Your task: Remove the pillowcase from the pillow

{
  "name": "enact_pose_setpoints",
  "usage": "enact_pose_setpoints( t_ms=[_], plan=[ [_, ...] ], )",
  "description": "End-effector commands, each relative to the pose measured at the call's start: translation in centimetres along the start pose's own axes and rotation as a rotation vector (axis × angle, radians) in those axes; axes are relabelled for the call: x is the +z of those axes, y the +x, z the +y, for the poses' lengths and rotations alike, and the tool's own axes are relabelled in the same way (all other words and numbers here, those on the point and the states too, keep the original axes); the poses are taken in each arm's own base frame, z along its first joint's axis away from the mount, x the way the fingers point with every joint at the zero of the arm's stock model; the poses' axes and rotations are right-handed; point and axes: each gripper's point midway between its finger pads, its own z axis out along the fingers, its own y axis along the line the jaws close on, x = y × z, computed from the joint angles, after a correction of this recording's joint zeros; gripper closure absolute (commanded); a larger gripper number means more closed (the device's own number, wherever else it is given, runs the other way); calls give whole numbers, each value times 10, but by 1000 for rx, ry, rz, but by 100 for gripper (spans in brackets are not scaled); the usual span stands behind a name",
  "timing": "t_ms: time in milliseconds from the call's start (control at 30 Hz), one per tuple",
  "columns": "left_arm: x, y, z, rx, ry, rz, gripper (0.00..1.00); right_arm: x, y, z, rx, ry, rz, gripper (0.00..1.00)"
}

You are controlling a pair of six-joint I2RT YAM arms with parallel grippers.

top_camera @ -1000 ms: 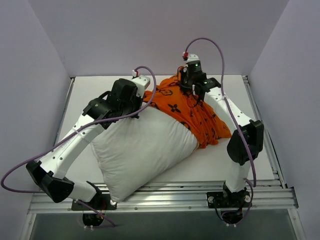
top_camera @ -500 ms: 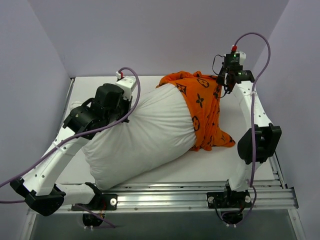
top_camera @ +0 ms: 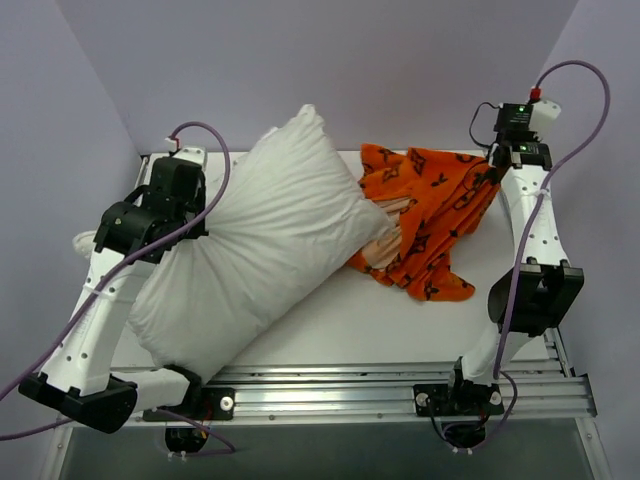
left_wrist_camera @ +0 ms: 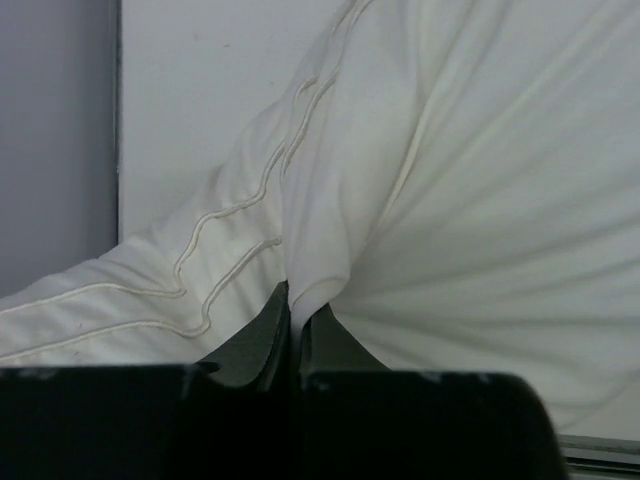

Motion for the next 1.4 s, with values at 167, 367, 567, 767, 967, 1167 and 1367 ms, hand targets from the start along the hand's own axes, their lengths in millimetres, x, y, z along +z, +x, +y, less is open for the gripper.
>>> enact_pose_setpoints(
  t_ms=[167,367,567,767,967,1167,1367],
  plan=[
    [-64,-64,66,-159,-176,-279,98,-50,-98,-43,135,62,-292,100],
    [-42,-121,43,-234,-94,-394,98,-92,-123,-19,141,-145,-362,100],
    [-14,-180,39,-347,-63,-517,98,-156,-156,-27,156,-238,-486,100],
    [7,-201,66,-519,-41,-580,98,-174,-149,-22,156,-324,-496,100],
    [58,-146,68,-598,-55,-456,82,-184,-115,19,154,-579,-400,100],
    [89,-62,67,-625,-88,-246,15,-219,-80,86,90,-920,-301,100],
    [38,-45,70,-546,-58,-253,6,-287,0,173,-73,-1187,-176,100]
  ],
)
